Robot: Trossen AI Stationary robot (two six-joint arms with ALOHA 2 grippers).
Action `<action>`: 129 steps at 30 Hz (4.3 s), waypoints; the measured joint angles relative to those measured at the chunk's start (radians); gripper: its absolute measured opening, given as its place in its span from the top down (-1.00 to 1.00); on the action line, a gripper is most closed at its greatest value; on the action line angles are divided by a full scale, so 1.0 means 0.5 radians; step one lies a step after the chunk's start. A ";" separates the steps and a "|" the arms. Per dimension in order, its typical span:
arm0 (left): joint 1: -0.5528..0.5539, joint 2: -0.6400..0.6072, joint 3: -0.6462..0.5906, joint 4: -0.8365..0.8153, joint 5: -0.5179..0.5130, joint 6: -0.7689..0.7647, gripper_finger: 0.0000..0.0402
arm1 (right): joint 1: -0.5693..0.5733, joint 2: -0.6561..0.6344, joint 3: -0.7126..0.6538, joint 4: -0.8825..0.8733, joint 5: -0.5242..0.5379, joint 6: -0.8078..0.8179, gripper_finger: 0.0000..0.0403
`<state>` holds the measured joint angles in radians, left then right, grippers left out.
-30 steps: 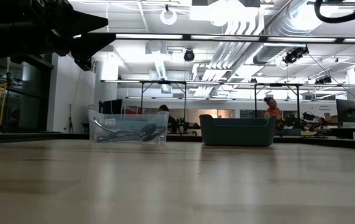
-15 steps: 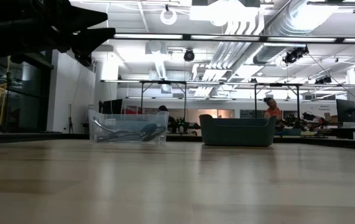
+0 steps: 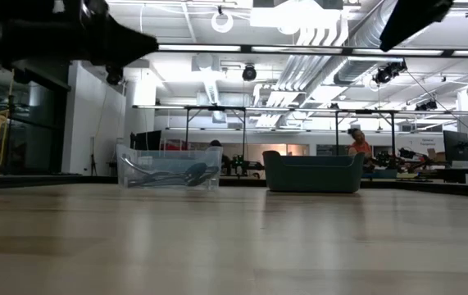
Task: Sort silverware by color (type)
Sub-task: Return to Home Position
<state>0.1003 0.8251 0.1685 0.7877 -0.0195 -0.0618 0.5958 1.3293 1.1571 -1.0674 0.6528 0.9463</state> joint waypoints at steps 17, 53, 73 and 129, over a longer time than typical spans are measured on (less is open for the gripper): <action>-0.022 -0.558 -0.086 -0.689 0.050 0.081 1.00 | -0.159 -0.908 -1.017 1.017 0.102 -0.435 0.98; -0.048 -0.853 -0.314 -0.747 0.282 -0.098 1.00 | -1.439 -1.272 -2.295 3.400 -1.476 -1.721 1.00; -0.048 -1.004 -0.313 -0.754 0.281 -0.099 1.00 | -1.293 -1.312 -2.296 3.037 -1.078 -1.803 1.00; -0.103 -1.623 -0.313 -1.480 0.174 -0.099 0.98 | -1.225 -2.634 -2.298 2.394 -1.079 -1.804 1.00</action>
<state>0.0486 0.0135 0.0120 0.0475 0.0677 -0.1111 -0.0166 0.0124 0.0082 0.1295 0.1131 0.0441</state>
